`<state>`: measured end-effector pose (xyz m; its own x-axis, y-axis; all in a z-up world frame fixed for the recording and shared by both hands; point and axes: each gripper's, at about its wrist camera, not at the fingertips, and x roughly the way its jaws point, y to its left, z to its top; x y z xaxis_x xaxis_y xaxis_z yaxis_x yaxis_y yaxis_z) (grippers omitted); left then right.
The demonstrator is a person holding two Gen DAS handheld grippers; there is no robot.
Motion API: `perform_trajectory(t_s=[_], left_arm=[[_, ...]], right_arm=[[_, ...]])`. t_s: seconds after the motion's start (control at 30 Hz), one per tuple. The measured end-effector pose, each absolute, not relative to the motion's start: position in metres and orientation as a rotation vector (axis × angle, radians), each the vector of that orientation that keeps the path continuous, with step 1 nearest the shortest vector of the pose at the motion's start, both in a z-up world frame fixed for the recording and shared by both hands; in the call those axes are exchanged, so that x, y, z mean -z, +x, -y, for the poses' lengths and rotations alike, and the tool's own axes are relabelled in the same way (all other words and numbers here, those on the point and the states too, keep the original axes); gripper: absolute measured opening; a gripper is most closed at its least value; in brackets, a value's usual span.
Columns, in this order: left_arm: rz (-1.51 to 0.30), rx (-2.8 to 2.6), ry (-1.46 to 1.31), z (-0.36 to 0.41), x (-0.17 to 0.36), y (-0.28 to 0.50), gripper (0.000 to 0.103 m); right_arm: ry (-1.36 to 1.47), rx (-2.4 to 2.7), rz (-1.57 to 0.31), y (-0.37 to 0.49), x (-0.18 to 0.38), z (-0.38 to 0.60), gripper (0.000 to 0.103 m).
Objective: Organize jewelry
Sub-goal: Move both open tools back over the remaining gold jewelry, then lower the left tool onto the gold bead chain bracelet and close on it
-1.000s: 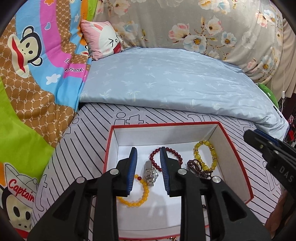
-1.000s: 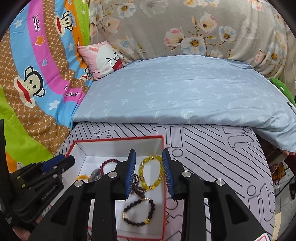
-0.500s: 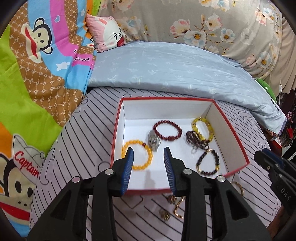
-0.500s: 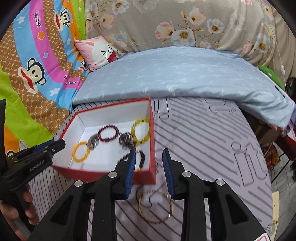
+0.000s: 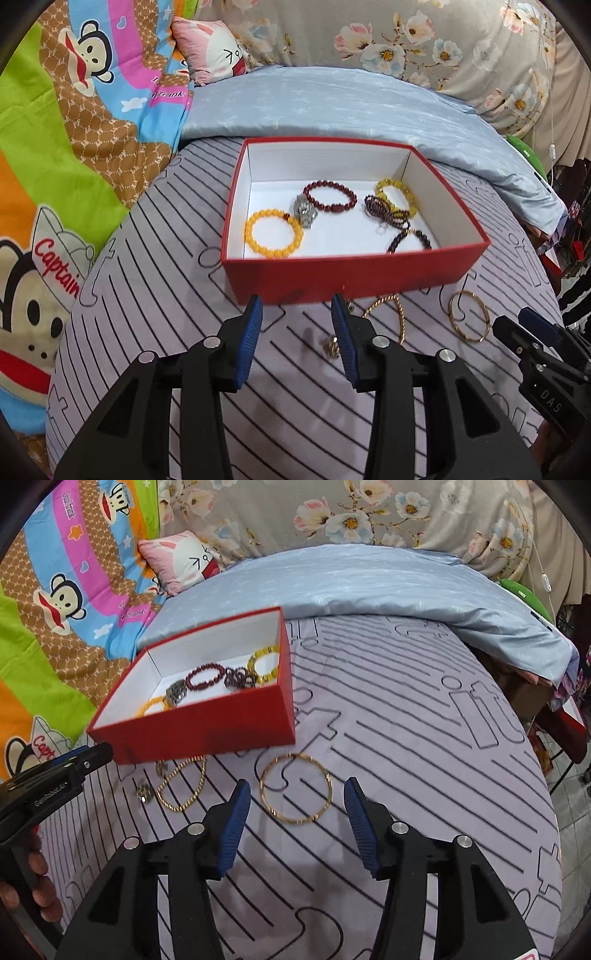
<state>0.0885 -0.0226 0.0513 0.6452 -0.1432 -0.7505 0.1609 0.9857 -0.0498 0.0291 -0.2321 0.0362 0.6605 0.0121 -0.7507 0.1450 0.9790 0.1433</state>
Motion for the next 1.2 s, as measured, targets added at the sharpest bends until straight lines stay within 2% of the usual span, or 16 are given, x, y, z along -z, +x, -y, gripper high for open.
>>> perform_trajectory(t_s=[0.2, 0.27, 0.47, 0.77, 0.83, 1.2], left_arm=[[-0.884, 0.164, 0.022, 0.021, -0.035, 0.084, 0.046], [-0.891, 0.162, 0.017, 0.02, -0.032, 0.084, 0.047], [-0.904, 0.158, 0.006, 0.017, -0.023, 0.085, 0.053], [-0.914, 0.165, 0.01, 0.018, -0.014, 0.085, 0.054], [-0.913, 0.166, 0.009, 0.018, -0.014, 0.084, 0.058], [-0.929, 0.176, -0.009, 0.016, -0.01, 0.077, 0.059]], right_arm=[[0.177, 0.075, -0.887, 0.032, -0.02, 0.226, 0.053], [0.167, 0.077, -0.887, 0.034, -0.018, 0.222, 0.059], [0.15, 0.099, -0.894, 0.045, -0.01, 0.219, 0.065], [0.115, 0.129, -0.912, 0.059, -0.003, 0.214, 0.065], [0.096, 0.135, -0.914, 0.061, -0.002, 0.211, 0.065], [0.072, 0.14, -0.906, 0.064, -0.001, 0.207, 0.053]])
